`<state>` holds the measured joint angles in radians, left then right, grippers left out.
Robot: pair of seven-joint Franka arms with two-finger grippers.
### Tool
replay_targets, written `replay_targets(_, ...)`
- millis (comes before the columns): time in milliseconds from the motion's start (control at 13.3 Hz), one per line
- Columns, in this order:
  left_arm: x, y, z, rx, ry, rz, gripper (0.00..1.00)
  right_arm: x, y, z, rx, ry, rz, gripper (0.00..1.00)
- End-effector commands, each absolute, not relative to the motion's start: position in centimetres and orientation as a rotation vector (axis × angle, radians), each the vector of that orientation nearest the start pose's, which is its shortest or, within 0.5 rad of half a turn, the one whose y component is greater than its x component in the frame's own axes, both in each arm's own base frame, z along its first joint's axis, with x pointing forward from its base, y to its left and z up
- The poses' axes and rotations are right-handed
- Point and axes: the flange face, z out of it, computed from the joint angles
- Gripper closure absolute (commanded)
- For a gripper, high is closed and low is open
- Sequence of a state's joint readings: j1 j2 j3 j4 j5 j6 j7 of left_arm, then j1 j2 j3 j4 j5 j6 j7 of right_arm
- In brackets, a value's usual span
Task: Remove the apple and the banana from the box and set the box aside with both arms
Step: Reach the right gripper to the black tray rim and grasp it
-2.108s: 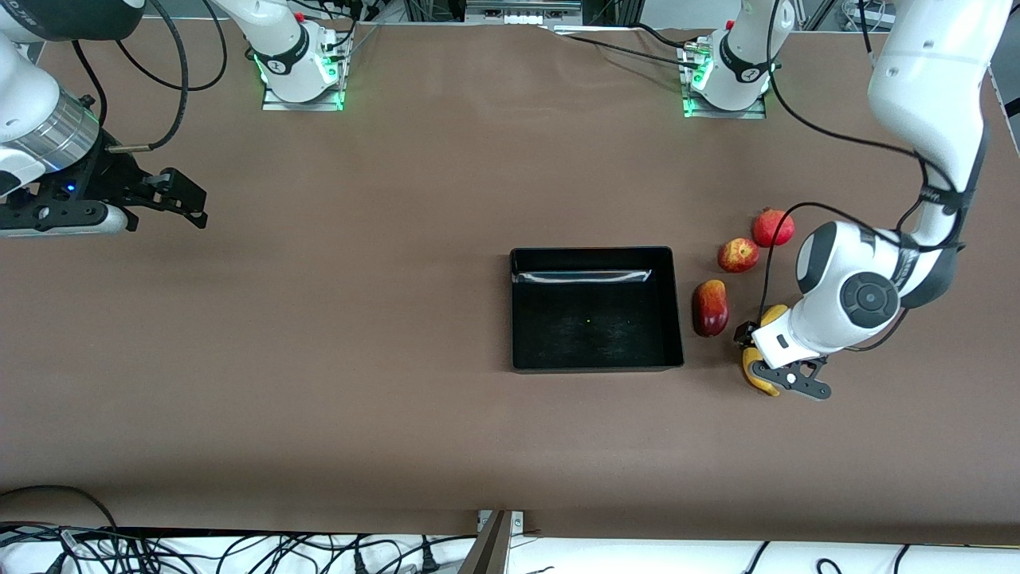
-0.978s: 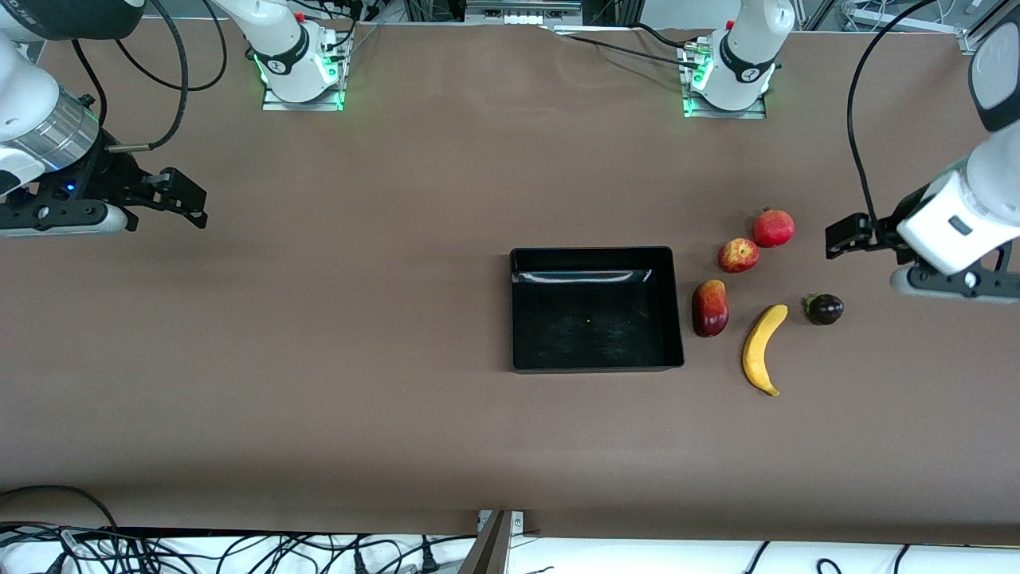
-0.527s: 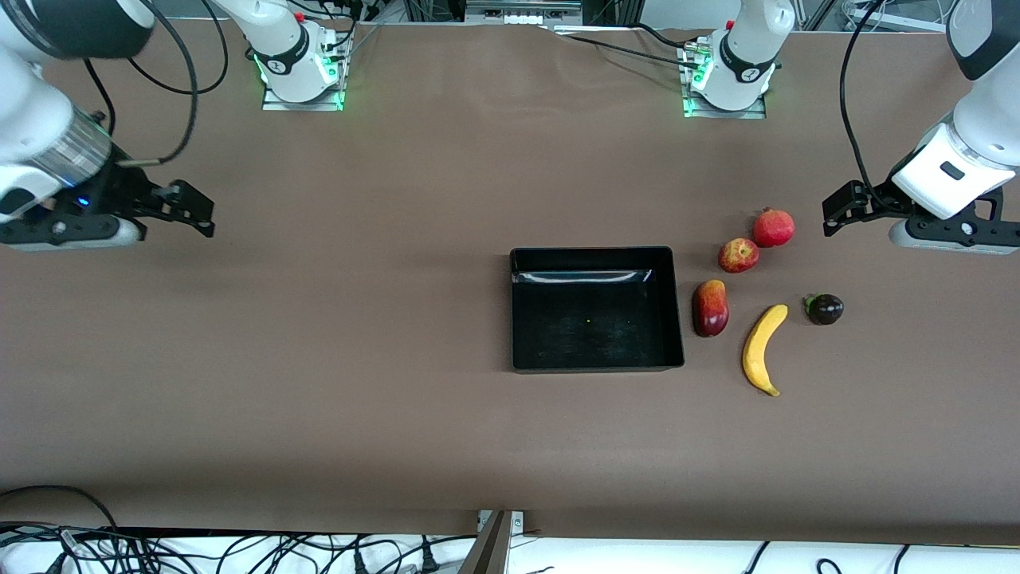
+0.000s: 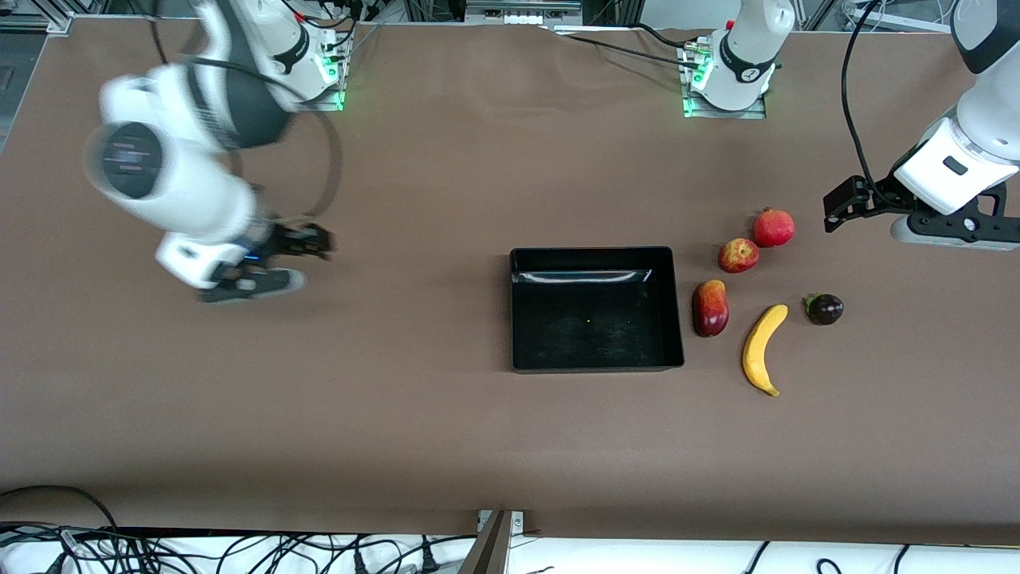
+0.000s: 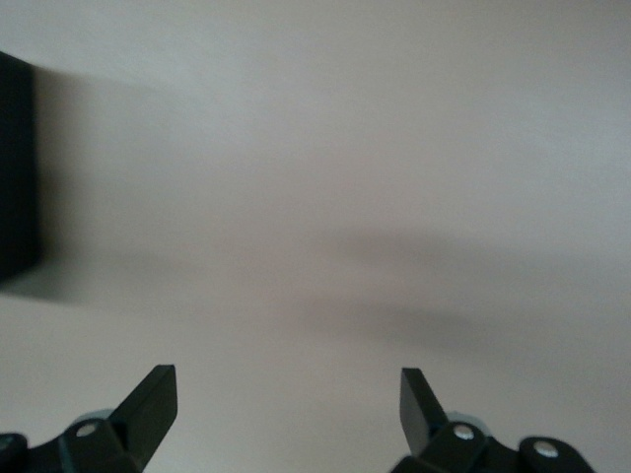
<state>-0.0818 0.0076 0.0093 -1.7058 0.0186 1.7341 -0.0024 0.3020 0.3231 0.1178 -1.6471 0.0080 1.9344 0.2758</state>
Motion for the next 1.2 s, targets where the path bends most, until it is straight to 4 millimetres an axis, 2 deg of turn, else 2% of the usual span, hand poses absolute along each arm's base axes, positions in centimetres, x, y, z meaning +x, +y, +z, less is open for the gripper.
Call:
replay_targets(0,56.2,-3.9,57.8,-3.133,0.124,-0.017,0.0,59.3,37.6,36.7,-3.059,-0.039,-0.009,0.0)
replay_targets(151,56.1,-4.0,57.9,-3.134,0.119,-0.015,0.0,58.2,44.8,33.0,-3.035,0.131,-0.022,0.0)
replay_targets(226,56.1,-4.0,57.9,-3.133,0.119,-0.012,0.0,57.3,47.2,31.4,-3.024,0.173,-0.039,0.0)
replay_targets(452,56.2,-4.1,57.9,-3.133,0.121,-0.015,0.0,54.9,51.1,26.3,-3.023,0.192,-0.051,0.0)
replay_targets(677,56.3,-4.1,58.3,-3.138,0.121,-0.027,0.0,53.1,52.9,21.8,-3.031,0.195,-0.06,0.02)
replay_targets(753,56.3,-4.3,58.3,-3.144,0.12,-0.026,0.0,52.5,53.4,20.6,-3.036,0.203,-0.064,0.11)
replay_targets(828,56.3,-4.5,58.4,-3.143,0.118,-0.029,0.0,52.4,53.5,20.2,-3.037,0.198,-0.083,0.3)
replay_targets(903,56.3,-4.7,58.4,-3.143,0.122,-0.029,0.0,52.6,53.4,20.2,-3.04,0.179,-0.087,0.55)
replay_targets(978,56.3,-4.7,58.4,-3.143,0.125,-0.029,0.0,53.1,52.9,20.7,-3.04,0.179,-0.088,0.85)
replay_targets(1054,56.3,-4.7,58.4,-3.143,0.127,-0.029,0.0,53.1,52.8,21.2,-3.043,0.179,-0.086,1.0)
replay_targets(1129,56.3,-4.7,58.4,-3.143,0.13,-0.029,0.0,53.7,52.2,21.6,-3.057,0.189,-0.084,1.0)
